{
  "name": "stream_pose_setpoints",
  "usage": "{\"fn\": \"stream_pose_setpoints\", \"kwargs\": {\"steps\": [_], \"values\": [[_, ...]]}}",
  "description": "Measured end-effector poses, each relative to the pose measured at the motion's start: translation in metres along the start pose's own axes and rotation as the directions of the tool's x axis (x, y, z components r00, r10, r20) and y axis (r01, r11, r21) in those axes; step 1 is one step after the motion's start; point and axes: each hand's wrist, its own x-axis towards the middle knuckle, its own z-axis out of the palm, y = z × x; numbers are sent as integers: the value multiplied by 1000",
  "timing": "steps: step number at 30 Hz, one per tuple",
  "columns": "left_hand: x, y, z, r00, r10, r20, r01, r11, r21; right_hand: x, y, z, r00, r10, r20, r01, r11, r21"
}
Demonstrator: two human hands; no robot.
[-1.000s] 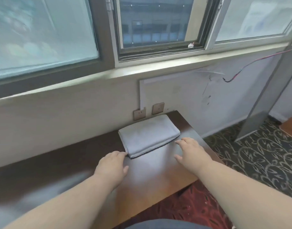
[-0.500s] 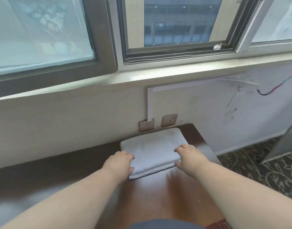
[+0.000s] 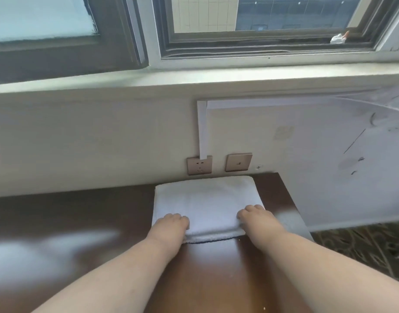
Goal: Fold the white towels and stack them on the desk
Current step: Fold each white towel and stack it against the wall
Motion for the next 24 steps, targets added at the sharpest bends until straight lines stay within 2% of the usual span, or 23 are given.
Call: {"fn": "stream_pose_setpoints", "kwargs": {"steps": [4, 8, 12, 14, 17, 20, 23, 24], "values": [[-5, 0, 11, 996, 25, -81, -24, 1000, 6, 2, 9, 12, 993, -75, -88, 75, 997, 4], [-6, -6, 21, 992, -18, -126, 17, 1000, -5, 1, 12, 22, 994, -81, -72, 84, 996, 39], [-7, 3, 20, 990, -6, -137, 34, 978, 208, 2, 5, 19, 986, -145, -78, 124, 968, -220], [-11, 2, 19, 986, -38, -159, 73, 973, 221, 1, 2, 11, 990, -119, -77, 95, 961, -261], [-20, 1, 5, 978, -47, -205, 94, 970, 224, -6, -4, -10, 987, -51, -154, 24, 985, -171], [-35, 0, -29, 955, -99, -278, 138, 983, 125, -17, -13, -37, 961, -44, -275, 25, 997, -72], [-47, -8, -66, 953, 51, -299, 44, 953, 301, -26, -17, -68, 952, -57, -302, 58, 998, -6], [-51, -13, -76, 955, 53, -293, 25, 967, 255, -30, -17, -80, 956, -66, -285, 73, 997, 13]]}}
